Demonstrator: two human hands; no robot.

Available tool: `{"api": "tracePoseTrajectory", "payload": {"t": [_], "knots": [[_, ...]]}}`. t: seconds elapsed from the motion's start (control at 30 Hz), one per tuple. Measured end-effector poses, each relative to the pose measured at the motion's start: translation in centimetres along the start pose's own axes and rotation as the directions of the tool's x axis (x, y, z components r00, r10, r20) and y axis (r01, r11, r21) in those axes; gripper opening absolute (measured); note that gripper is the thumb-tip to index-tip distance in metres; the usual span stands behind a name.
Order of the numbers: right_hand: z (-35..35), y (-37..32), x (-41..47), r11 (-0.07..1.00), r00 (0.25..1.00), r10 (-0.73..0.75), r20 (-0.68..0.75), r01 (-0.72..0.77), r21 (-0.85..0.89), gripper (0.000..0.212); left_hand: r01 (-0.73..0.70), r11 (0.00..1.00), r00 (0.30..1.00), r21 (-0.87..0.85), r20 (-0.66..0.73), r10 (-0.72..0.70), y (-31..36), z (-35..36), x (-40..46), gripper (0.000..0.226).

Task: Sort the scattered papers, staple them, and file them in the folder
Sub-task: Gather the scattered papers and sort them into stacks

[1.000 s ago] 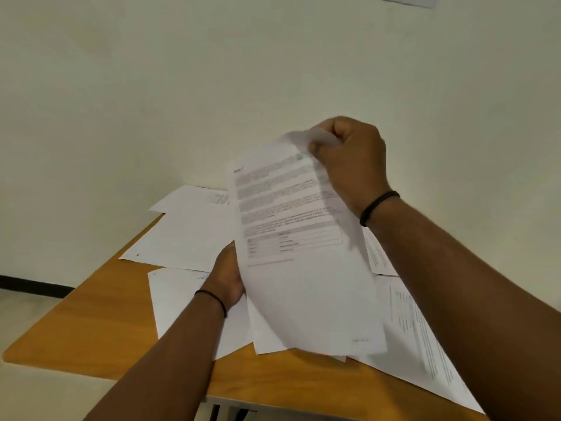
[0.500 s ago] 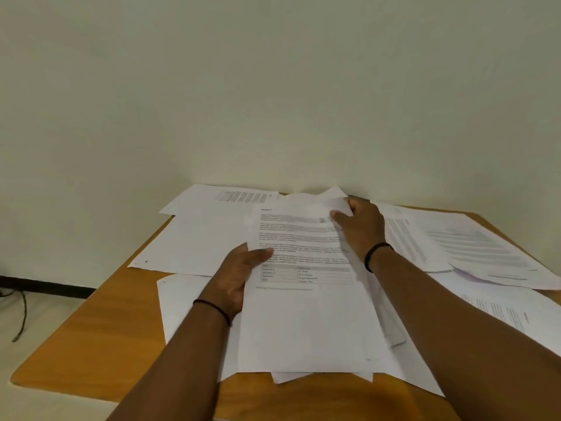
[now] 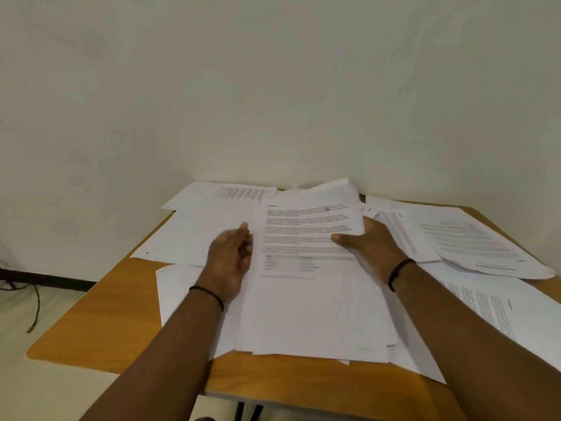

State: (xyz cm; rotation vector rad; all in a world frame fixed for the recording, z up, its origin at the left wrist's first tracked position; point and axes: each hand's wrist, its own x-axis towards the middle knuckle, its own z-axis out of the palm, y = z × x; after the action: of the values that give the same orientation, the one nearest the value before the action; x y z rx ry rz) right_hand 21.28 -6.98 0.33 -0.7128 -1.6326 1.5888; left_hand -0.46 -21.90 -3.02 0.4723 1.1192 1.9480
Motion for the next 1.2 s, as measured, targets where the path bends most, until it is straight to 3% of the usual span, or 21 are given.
{"api": "tracePoseTrajectory", "payload": {"t": [0.07,0.1,0.13,0.17,0.23,0.3,0.37,0.43,0.6,0.7,0.77,0.83,0.9,0.97,1.03,1.1,1.13,1.2], "knots": [[-1.2,0.3,-0.2,0.999,0.999,0.037,-0.017,-0.037,0.014,0.044,-0.092,0.989,0.976,0.115,-0.189,0.113,1.0,-1.4,0.1,0.009],[-1.5,0.8,-0.4,0.998,0.998,0.061,-0.029,-0.061,-0.007,0.043,-0.149,0.923,0.941,0.355,-0.236,0.243,1.4,-2.6,-0.1,0.010],[-1.8,1.3,-0.6,0.995,0.995,0.084,-0.048,-0.086,-0.041,0.041,-0.176,0.762,0.907,0.623,-0.197,0.371,1.7,-3.8,-0.2,0.015],[-1.8,1.8,-1.0,0.992,0.992,0.104,-0.068,-0.109,-0.071,0.040,-0.166,0.539,0.893,0.826,-0.106,0.438,2.0,-4.9,-0.6,0.023],[-1.7,2.7,-1.6,0.983,0.986,0.133,-0.100,-0.145,-0.115,0.036,-0.141,0.175,0.927,0.974,0.068,0.369,2.7,-6.2,-1.1,0.050],[-1.4,3.0,-2.1,0.978,0.983,0.144,-0.117,-0.159,-0.138,0.034,-0.107,-0.045,0.972,0.993,0.114,0.204,3.1,-6.6,-1.2,0.079],[-1.0,3.0,-2.7,0.975,0.982,0.138,-0.129,-0.157,-0.159,0.033,-0.063,-0.122,0.990,0.990,0.078,0.118,3.3,-6.8,-1.1,0.090],[-0.8,3.1,-2.8,0.970,0.982,0.132,-0.133,-0.155,-0.184,0.034,-0.044,-0.154,0.990,0.987,0.064,0.127,3.2,-6.8,-1.0,0.088],[-0.8,3.2,-2.8,0.961,0.984,0.118,-0.137,-0.148,-0.234,0.032,-0.099,-0.178,0.938,0.979,0.151,0.312,2.2,-6.2,-1.5,0.052],[-0.7,3.2,-3.1,0.964,0.982,0.120,-0.144,-0.150,-0.221,0.030,-0.133,-0.263,0.876,0.956,0.238,0.421,1.9,-6.4,-1.7,0.049],[-0.7,3.7,-2.8,0.962,0.982,0.118,-0.145,-0.149,-0.227,0.028,-0.179,-0.219,0.793,0.959,0.272,0.545,2.6,-6.2,-1.9,0.043],[-0.3,3.8,-2.8,0.965,0.979,0.118,-0.165,-0.153,-0.214,0.029,-0.267,-0.103,0.661,0.958,0.259,0.704,3.9,-5.1,-2.5,0.031],[0.0,4.0,-2.8,0.971,0.978,0.113,-0.173,-0.145,-0.188,0.029,-0.397,0.169,0.609,0.902,0.121,0.784,5.7,-3.6,-3.3,0.016],[0.5,3.3,-3.1,0.980,0.979,0.095,-0.180,-0.124,-0.153,0.029,-0.521,0.476,0.651,0.709,-0.030,0.758,7.5,-1.5,-4.3,0.018],[1.0,2.6,-3.3,0.989,0.981,0.081,-0.176,-0.101,-0.109,0.028,-0.575,0.749,0.742,0.330,-0.175,0.647,9.2,-0.1,-4.9,0.009],[1.6,2.2,-3.4,0.993,0.978,0.081,-0.190,-0.095,-0.066,0.030,-0.531,0.846,0.830,-0.044,-0.229,0.509,9.7,0.3,-4.7,0.032],[1.9,1.7,-3.6,0.995,0.975,0.085,-0.205,-0.095,-0.039,0.030,-0.491,0.860,0.859,-0.141,-0.244,0.450,9.6,0.6,-4.6,0.038],[2.6,1.5,-3.6,0.994,0.974,0.104,-0.202,-0.109,-0.013,0.031,-0.384,0.912,0.901,-0.145,-0.276,0.335,8.3,0.8,-4.5,0.040]]}}
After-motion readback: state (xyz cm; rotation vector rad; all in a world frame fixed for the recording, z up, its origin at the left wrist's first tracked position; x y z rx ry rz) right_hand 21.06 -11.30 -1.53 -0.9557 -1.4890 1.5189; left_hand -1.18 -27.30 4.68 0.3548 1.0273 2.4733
